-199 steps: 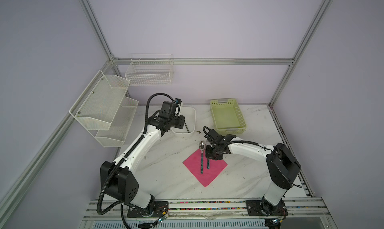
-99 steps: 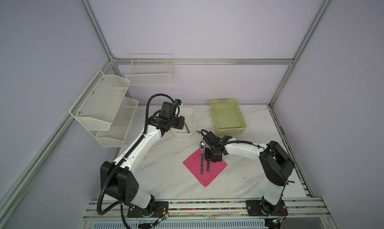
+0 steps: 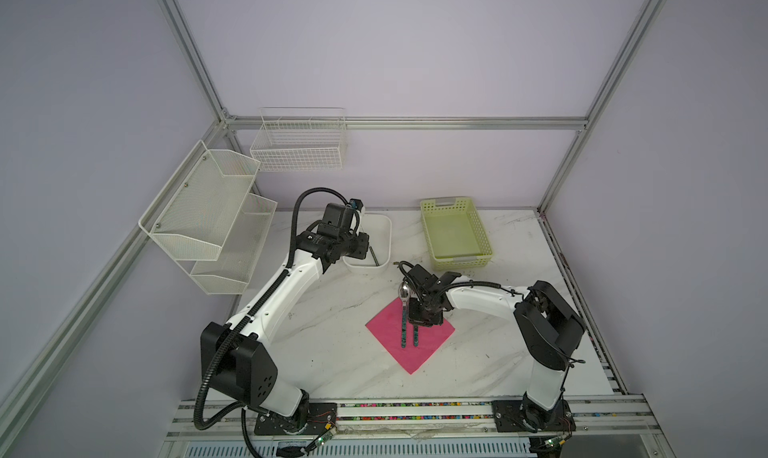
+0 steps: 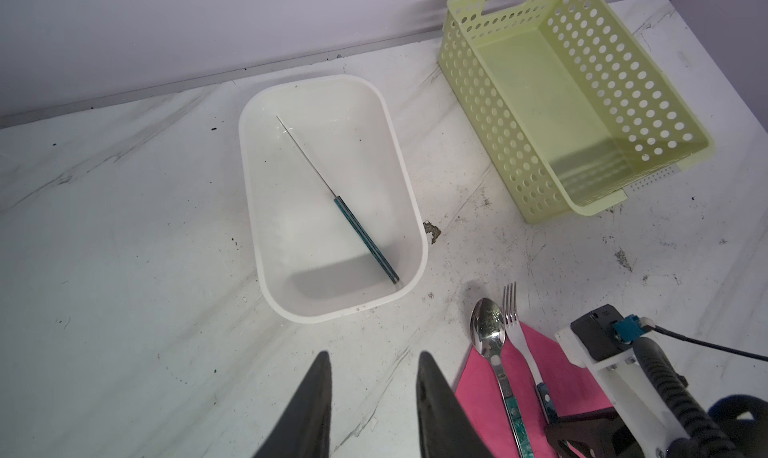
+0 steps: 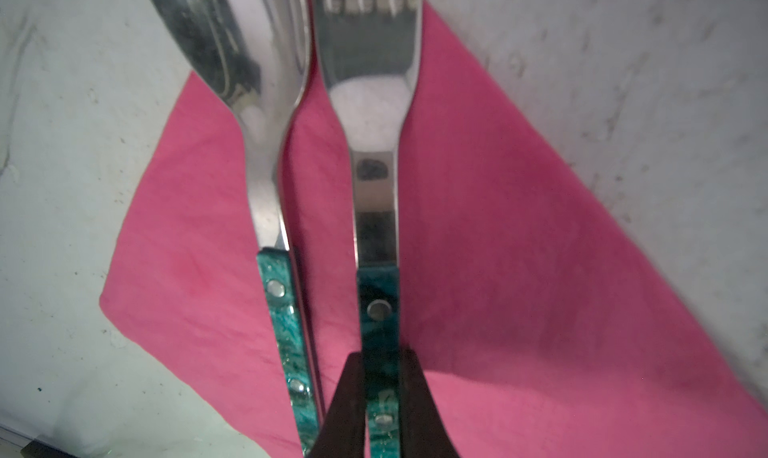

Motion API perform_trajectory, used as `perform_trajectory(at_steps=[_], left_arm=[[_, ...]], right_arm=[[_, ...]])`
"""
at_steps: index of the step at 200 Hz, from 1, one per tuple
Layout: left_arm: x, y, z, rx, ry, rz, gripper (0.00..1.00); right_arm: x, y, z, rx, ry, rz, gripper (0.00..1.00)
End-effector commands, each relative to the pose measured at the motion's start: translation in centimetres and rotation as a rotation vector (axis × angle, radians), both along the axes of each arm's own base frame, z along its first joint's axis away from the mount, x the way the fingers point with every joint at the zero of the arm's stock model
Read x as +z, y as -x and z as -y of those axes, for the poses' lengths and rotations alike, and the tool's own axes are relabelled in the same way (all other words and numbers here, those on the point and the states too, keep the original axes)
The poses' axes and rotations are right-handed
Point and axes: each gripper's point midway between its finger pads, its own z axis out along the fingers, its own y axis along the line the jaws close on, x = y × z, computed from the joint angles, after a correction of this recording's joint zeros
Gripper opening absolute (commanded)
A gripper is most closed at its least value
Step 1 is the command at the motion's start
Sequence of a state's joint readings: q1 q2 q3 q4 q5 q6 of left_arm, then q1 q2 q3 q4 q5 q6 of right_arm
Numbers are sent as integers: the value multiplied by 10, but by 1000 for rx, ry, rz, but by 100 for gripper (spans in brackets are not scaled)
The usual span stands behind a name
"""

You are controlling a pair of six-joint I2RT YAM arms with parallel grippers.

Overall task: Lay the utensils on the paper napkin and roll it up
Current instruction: 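Lower the fork flat onto the pink napkin beside the spoon with right gripper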

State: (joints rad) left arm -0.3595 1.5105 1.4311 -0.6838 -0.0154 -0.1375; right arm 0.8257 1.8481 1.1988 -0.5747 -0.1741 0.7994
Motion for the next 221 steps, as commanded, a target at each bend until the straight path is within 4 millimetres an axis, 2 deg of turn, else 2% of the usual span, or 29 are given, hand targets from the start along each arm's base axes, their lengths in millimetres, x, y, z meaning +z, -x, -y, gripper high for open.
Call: perform_trajectory(at_steps=[1,50,221], left_arm=[[-4,1,-7,8,-20,-6,34],[-5,0,-6,8,-17,-9,34],[-7,-1,-9,17,-21,-19,34]], right_arm=[[2,2,-1,2,22,-14,8],[5,2,-2,16,35,-11,8],[-3,6,0,77,134,-45,7]])
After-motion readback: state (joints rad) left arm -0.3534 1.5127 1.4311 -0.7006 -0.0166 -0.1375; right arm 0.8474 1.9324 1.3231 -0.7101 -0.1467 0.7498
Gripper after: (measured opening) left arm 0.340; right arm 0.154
